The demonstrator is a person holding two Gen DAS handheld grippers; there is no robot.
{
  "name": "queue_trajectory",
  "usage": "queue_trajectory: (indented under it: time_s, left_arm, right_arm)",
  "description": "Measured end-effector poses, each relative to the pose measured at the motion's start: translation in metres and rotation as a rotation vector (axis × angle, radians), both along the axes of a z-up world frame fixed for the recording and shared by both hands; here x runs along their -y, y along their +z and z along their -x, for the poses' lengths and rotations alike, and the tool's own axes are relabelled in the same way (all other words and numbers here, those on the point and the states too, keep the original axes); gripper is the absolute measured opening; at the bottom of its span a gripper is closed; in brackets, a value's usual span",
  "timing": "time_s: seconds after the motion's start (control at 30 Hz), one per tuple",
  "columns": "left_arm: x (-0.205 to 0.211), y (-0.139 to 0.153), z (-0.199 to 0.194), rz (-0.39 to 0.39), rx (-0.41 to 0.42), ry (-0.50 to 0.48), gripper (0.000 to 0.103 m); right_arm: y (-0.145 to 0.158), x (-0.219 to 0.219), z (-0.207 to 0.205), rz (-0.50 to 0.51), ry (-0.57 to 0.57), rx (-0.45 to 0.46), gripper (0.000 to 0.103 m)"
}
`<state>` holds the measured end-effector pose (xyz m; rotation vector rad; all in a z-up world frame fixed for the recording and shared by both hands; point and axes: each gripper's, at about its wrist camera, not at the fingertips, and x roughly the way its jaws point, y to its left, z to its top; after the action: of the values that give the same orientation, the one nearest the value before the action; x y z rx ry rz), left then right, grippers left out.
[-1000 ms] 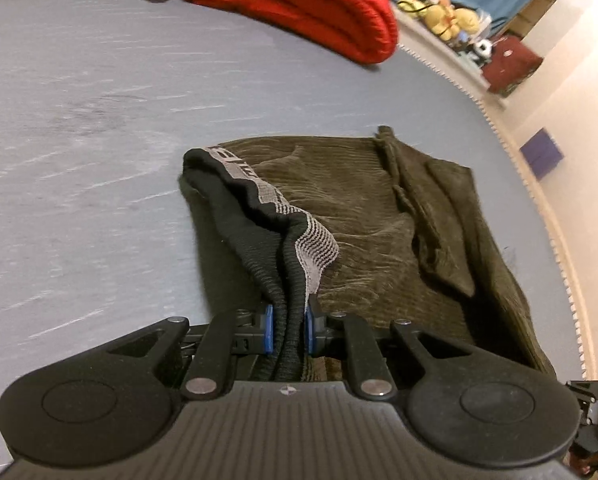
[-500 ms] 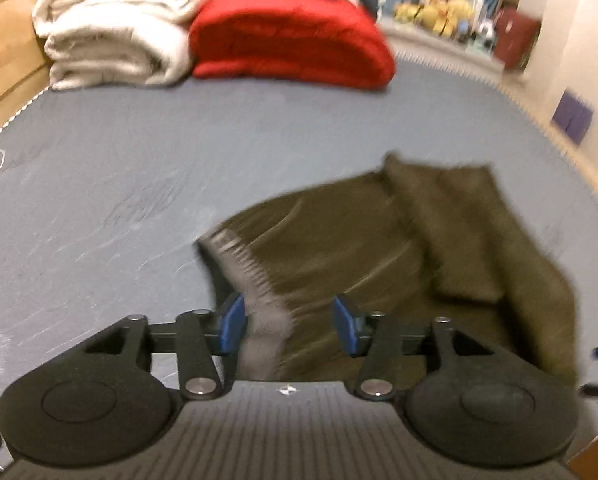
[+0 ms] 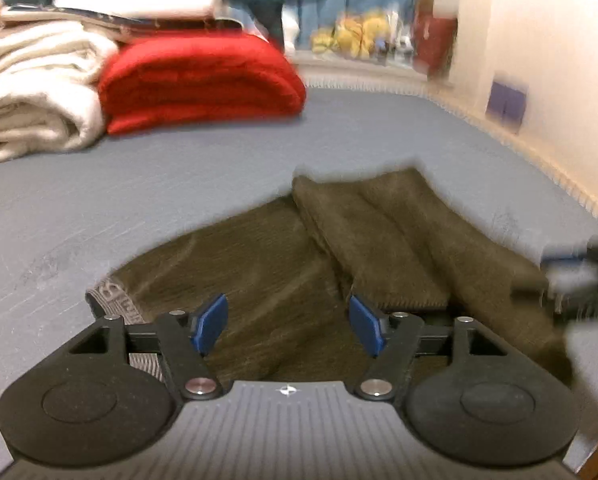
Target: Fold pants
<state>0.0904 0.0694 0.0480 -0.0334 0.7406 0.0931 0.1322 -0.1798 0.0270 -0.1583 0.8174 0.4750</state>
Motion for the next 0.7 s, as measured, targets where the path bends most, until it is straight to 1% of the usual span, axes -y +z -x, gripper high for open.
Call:
queue_trajectory:
  time_s: [0.03,0.07,0.1,0.13,0.23,0.3,0.33,0.43,0.53,0.57,0.6,0.63,0.67,0.7]
  left_arm:
    - [0.001,-0.003,-0.006,0.020,-0.018,-0.007,0.072]
    - [0.000,-0.004,-0.009,0.053,0.006,-0.036,0.073]
    - [-0.001,-0.005,-0.013,0.055,0.011,-0.047,0.073]
    - [-0.004,-0.004,-0.017,0.051,0.001,-0.038,0.073]
    - [-0.017,-0.003,-0.027,0.129,-0.032,0.003,0.074]
    - [-0.022,-0.008,-0.031,0.158,-0.076,0.019,0.076]
    - [-0.023,-0.010,-0.028,0.159,-0.095,0.024,0.076]
    - [-0.021,-0.014,-0.022,0.134,-0.145,0.010,0.076]
    - [-0.020,-0.016,-0.010,0.102,-0.140,-0.013,0.078]
    - [-0.022,-0.017,-0.008,0.090,-0.136,-0.014,0.078]
    - [-0.023,-0.017,-0.006,0.080,-0.133,-0.009,0.078]
    - [-0.025,-0.018,-0.005,0.073,-0.127,-0.002,0.078]
    - [-0.026,-0.017,-0.003,0.067,-0.123,0.001,0.078]
    - [-0.028,-0.017,-0.003,0.063,-0.120,0.004,0.078]
  right_arm:
    - [-0.005,-0.004,-0.005,0.000,-0.015,0.012,0.085]
    - [-0.011,-0.010,-0.011,0.006,-0.026,0.016,0.085]
    - [-0.018,-0.017,-0.018,0.014,-0.033,0.013,0.085]
    - [-0.024,-0.022,-0.025,0.020,-0.040,0.003,0.085]
    - [-0.040,-0.034,-0.046,0.011,-0.073,-0.053,0.086]
    - [-0.049,-0.044,-0.056,0.011,-0.087,-0.082,0.088]
    - [-0.052,-0.051,-0.060,0.023,-0.080,-0.091,0.091]
    - [-0.065,-0.068,-0.067,0.081,-0.063,-0.121,0.093]
    - [-0.073,-0.079,-0.069,0.137,-0.055,-0.135,0.093]
    - [-0.073,-0.081,-0.069,0.150,-0.055,-0.135,0.091]
    - [-0.071,-0.081,-0.069,0.153,-0.061,-0.137,0.088]
    - [-0.069,-0.080,-0.069,0.153,-0.066,-0.137,0.071]
    - [-0.065,-0.078,-0.069,0.147,-0.072,-0.137,0.050]
    - [-0.059,-0.074,-0.068,0.126,-0.078,-0.145,0.039]
